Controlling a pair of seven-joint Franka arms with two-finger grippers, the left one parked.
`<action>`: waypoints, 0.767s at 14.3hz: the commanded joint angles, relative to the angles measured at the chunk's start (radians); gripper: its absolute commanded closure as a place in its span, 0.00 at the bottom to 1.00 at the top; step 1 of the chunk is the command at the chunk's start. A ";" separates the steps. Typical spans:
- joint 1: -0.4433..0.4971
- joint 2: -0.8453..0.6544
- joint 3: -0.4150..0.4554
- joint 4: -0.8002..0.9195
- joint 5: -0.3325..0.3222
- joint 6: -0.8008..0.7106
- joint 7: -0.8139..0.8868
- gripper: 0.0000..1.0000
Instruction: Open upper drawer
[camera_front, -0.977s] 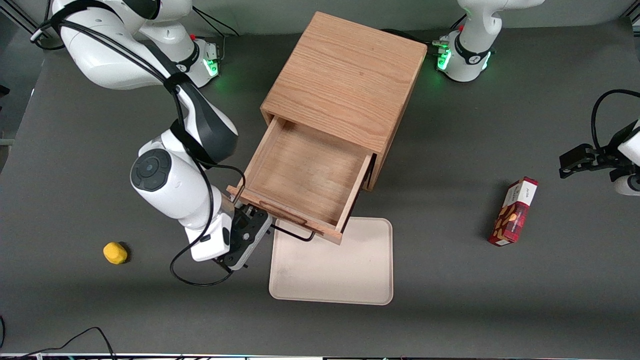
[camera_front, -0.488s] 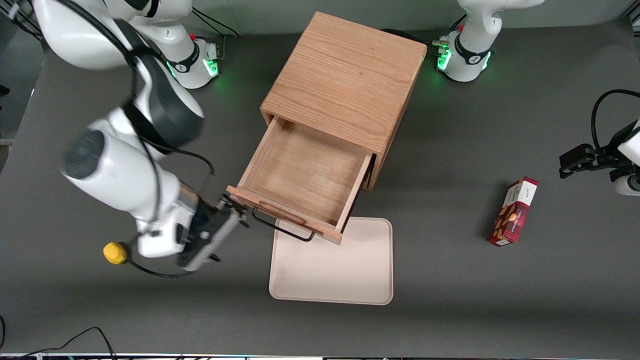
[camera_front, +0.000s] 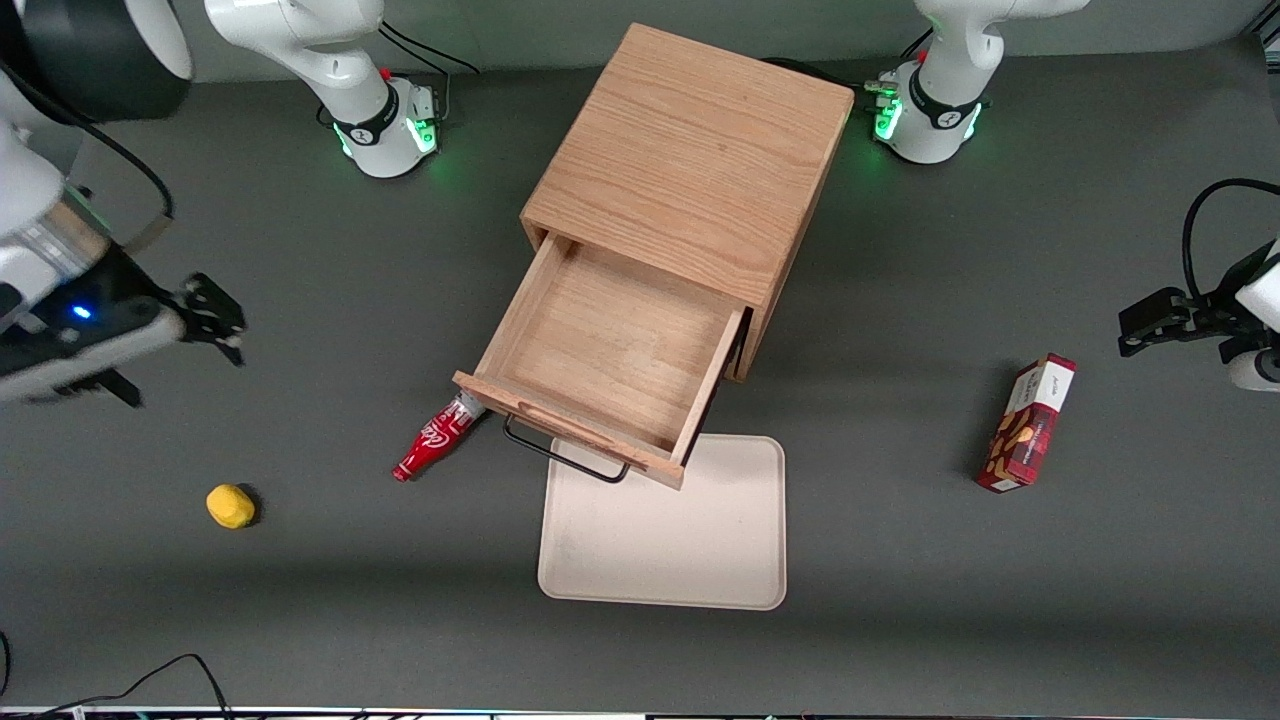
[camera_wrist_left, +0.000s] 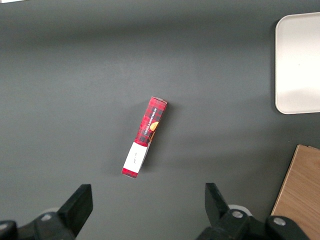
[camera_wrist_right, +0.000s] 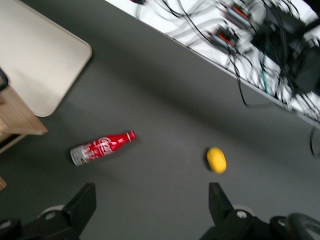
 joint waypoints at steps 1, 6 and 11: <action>0.010 -0.193 -0.056 -0.221 0.011 0.000 0.176 0.00; 0.000 -0.158 -0.208 -0.136 0.080 -0.074 0.175 0.00; 0.004 -0.103 -0.218 -0.079 0.081 -0.076 0.181 0.00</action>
